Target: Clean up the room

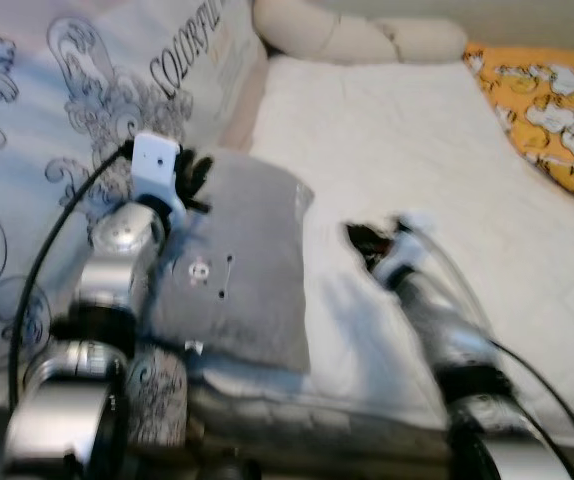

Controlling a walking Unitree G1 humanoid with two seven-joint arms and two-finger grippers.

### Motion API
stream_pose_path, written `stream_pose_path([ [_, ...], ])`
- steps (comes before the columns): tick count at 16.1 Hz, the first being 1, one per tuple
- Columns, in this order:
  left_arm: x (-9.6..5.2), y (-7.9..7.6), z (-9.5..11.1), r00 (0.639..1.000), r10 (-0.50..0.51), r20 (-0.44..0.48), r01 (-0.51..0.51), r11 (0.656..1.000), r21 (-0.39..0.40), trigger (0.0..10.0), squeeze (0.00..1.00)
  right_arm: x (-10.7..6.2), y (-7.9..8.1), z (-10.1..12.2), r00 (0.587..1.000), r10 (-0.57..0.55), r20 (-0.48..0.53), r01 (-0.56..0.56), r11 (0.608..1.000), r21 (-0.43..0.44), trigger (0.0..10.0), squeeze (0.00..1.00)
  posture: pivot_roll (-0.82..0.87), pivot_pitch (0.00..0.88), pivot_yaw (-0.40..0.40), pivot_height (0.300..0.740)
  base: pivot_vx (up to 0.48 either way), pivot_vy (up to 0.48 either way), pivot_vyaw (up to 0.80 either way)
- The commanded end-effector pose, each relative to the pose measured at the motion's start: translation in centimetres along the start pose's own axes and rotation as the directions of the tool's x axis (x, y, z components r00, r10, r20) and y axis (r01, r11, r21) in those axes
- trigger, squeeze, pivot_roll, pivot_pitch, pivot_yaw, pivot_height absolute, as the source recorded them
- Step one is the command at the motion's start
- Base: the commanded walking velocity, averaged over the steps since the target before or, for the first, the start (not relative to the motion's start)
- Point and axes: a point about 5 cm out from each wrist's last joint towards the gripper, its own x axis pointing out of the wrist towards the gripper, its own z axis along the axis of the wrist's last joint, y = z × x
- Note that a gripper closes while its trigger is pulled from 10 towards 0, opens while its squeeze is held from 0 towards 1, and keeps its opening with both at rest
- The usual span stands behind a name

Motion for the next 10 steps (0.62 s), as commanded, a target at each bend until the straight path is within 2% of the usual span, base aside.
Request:
stream_pose_path([
  [1, -0.3, -0.7, -0.2, 1.000, -0.019, -0.014, 0.018, 0.998, -0.053, 10.0, 0.00, -0.3, 0.4, 2.0, 0.998, 0.024, 0.052, -0.022, 0.999, -0.031, 10.0, 0.00, 0.05, 0.000, 0.010, 0.740, 0.000, 0.000, 0.00],
  [2, -1.4, -2.0, -0.5, 0.998, -0.056, -0.015, 0.056, 0.998, -0.003, 10.0, 0.00, -2.0, 0.2, 3.1, 0.998, 0.011, 0.067, -0.004, 0.995, -0.096, 10.0, 0.00, 0.03, 0.000, 0.016, 0.740, 0.000, 0.000, 0.00],
  [3, -2.5, -2.9, -0.8, 0.999, -0.050, -0.020, 0.050, 0.999, 0.011, 10.0, 0.00, -3.5, 0.0, 3.3, 0.999, -0.019, 0.047, 0.026, 0.987, -0.157, 10.0, 0.00, 0.01, 0.000, 0.021, 0.740, 0.000, 0.000, 0.00],
  [4, -3.8, -3.2, -1.1, 0.999, -0.010, -0.035, 0.010, 1.000, -0.009, 10.0, 0.00, -4.9, 0.0, 3.3, 0.998, -0.055, 0.022, 0.058, 0.975, -0.216, 10.0, 0.00, 0.00, 0.000, 0.023, 0.740, 0.000, -0.285, 0.00],
  [6, -5.6, -3.8, -1.1, 0.997, 0.039, -0.072, -0.041, 0.999, -0.034, 10.0, 0.00, -6.8, 0.6, 2.9, 0.996, -0.092, -0.015, 0.087, 0.971, -0.223, 10.0, 0.00, 0.00, 0.000, 0.022, 0.740, 0.000, -0.452, 0.00],
  [8, -7.5, -4.4, -1.0, 0.993, 0.069, -0.096, -0.071, 0.997, -0.012, 10.0, 0.00, -8.4, 0.6, 2.4, 0.981, -0.192, -0.035, 0.181, 0.964, -0.194, 10.0, 0.00, 0.00, 0.000, 0.011, 0.740, 0.000, -0.480, 0.00],
  [10, -8.7, -4.5, -1.1, 0.987, 0.122, -0.106, -0.125, 0.992, -0.023, 10.0, 0.00, -9.4, 1.1, 2.1, 0.982, -0.183, -0.048, 0.171, 0.967, -0.189, 10.0, 0.00, 0.01, 0.000, 0.004, 0.740, 0.000, -0.480, 0.00],
])
